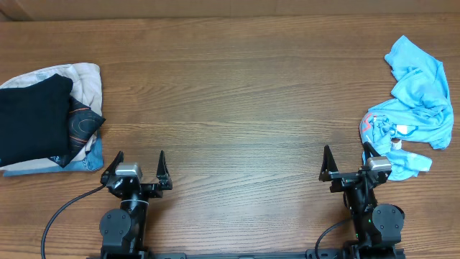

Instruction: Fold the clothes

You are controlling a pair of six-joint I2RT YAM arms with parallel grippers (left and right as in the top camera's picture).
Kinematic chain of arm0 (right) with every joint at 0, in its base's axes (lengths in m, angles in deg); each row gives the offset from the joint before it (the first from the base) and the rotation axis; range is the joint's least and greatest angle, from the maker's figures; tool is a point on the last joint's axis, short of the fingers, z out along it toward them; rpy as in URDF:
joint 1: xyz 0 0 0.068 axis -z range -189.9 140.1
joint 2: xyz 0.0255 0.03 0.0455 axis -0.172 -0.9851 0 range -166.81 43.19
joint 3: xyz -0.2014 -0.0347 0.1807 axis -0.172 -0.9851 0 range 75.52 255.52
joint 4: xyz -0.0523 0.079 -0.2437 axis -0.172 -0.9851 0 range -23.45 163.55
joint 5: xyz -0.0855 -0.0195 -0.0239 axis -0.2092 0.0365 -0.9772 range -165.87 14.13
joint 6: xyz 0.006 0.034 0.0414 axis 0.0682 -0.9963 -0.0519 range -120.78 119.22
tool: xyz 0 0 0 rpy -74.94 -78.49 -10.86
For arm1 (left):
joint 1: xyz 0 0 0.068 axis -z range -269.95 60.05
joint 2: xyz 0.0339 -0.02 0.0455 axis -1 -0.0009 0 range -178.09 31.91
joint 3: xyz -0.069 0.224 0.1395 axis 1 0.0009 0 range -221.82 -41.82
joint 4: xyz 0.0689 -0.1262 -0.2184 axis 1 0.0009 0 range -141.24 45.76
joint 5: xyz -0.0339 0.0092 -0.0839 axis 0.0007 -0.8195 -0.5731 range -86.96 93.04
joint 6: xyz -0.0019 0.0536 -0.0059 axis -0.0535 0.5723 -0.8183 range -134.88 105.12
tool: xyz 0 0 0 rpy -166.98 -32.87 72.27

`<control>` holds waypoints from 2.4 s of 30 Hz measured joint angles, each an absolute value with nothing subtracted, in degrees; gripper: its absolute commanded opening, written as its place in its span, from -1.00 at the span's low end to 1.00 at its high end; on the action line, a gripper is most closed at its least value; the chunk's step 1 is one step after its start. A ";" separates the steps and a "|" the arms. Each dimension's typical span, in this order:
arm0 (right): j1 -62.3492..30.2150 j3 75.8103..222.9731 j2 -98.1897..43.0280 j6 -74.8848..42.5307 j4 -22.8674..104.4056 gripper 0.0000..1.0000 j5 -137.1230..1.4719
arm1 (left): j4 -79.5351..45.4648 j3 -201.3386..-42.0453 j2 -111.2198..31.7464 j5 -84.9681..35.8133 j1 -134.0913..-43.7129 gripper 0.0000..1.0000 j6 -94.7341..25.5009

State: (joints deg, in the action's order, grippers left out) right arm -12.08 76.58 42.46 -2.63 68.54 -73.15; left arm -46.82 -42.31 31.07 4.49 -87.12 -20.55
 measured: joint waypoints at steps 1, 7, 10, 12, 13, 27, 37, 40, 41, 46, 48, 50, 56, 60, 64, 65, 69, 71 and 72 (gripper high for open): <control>-12.08 76.58 42.46 -2.63 68.54 1.00 -73.15 | -46.82 -42.31 31.05 4.49 -87.12 1.00 -20.55; -12.08 76.58 42.46 -2.63 68.56 1.00 -73.15 | -46.82 -42.31 31.07 4.49 -87.12 1.00 -20.55; -12.08 76.58 42.46 -2.60 68.52 1.00 -73.13 | -46.82 -42.31 31.07 4.47 -87.12 1.00 -20.55; -12.08 76.58 42.46 -2.63 68.54 1.00 -73.15 | -46.82 -42.31 31.05 4.49 -87.12 1.00 -20.55; -12.08 76.58 42.46 -2.60 68.54 1.00 -73.13 | -46.82 -42.31 31.05 4.47 -87.12 1.00 -20.55; -12.08 76.58 42.46 -2.58 68.54 1.00 -73.13 | -46.82 -42.31 31.07 4.47 -87.12 1.00 -20.55; -12.08 76.58 42.46 -2.63 68.54 1.00 -73.15 | -46.82 -42.31 31.07 4.49 -87.12 1.00 -20.55; -12.08 76.58 42.46 -2.63 68.52 1.00 -73.15 | -46.82 -42.31 31.07 4.47 -87.12 1.00 -20.55; -12.08 76.58 42.46 -2.63 68.52 1.00 -73.17 | -46.82 -42.31 31.05 4.47 -87.12 1.00 -20.55; -12.08 76.58 42.46 -2.60 68.54 1.00 -73.15 | -46.82 -42.31 31.07 4.49 -87.12 1.00 -20.55; -12.10 76.58 42.46 -2.60 68.52 1.00 -73.15 | -46.82 -42.31 31.05 4.49 -87.12 1.00 -20.55; -12.08 76.58 42.46 -2.65 68.56 1.00 -73.15 | -46.82 -42.31 31.05 4.49 -87.12 1.00 -20.55; -12.08 76.58 42.46 -3.39 68.56 1.00 -73.15 | -46.82 -42.31 31.05 4.16 -87.12 1.00 -20.77; -12.08 76.58 42.46 -5.29 68.25 1.00 -73.19 | -46.55 -42.31 31.05 4.08 -87.12 1.00 -21.36; -12.08 77.67 42.15 -6.08 65.61 1.00 -75.42 | -43.76 -43.58 31.05 4.08 -87.12 1.00 -21.62; -12.08 78.54 41.78 -6.14 64.93 1.00 -76.30 | -42.16 -44.41 31.05 4.08 -87.12 1.00 -21.69; -12.08 85.17 38.61 -6.56 63.42 1.00 -80.32 | -37.42 -48.97 30.35 4.08 -87.12 1.00 -21.80; -12.08 89.30 35.84 -6.56 62.70 1.00 -82.31 | -37.24 -51.95 28.86 4.08 -87.12 1.00 -21.54; -12.08 91.39 34.15 -6.58 61.89 1.00 -83.18 | -37.26 -53.48 27.83 4.08 -87.12 1.00 -21.14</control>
State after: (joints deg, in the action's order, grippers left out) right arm -12.08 91.39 34.15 -6.58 61.89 -83.18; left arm -37.26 -53.48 27.83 4.08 -87.12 -21.14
